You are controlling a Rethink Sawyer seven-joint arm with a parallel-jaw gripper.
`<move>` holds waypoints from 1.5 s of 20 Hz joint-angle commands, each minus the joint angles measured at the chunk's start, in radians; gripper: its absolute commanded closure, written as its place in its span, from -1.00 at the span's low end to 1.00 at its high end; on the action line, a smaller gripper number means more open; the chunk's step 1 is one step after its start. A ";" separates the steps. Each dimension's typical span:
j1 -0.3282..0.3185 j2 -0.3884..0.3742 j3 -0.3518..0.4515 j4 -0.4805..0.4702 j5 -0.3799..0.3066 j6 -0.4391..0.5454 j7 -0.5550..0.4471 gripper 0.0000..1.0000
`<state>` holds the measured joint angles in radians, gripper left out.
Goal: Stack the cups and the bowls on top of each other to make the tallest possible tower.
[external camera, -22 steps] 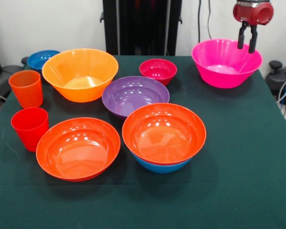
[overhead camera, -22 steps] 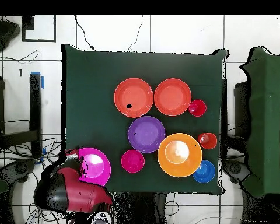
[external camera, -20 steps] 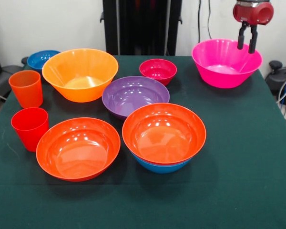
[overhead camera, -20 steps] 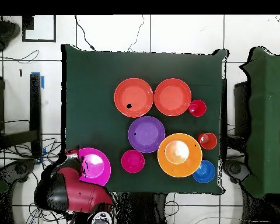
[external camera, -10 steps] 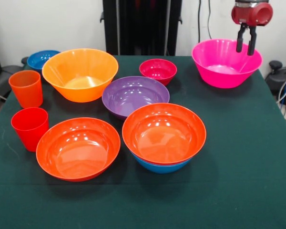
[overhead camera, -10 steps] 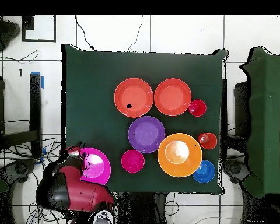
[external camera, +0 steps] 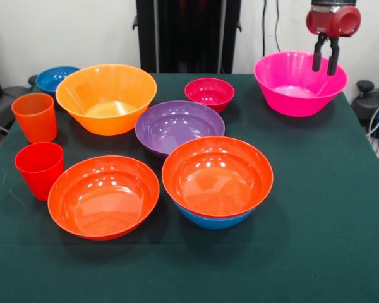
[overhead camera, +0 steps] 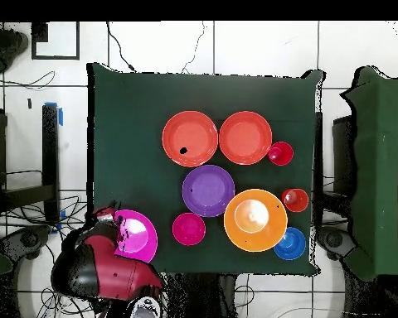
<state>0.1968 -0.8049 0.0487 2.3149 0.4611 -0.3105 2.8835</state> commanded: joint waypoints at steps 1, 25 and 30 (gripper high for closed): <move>-0.001 0.067 0.018 -0.070 0.034 0.008 0.128 -1.00; 0.009 0.245 0.033 -0.191 0.031 -0.130 0.197 -1.00; 0.002 0.277 0.045 -0.205 0.028 -0.159 0.204 -1.00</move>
<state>0.1996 -0.5874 0.0238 2.1731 0.4615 -0.4238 2.8833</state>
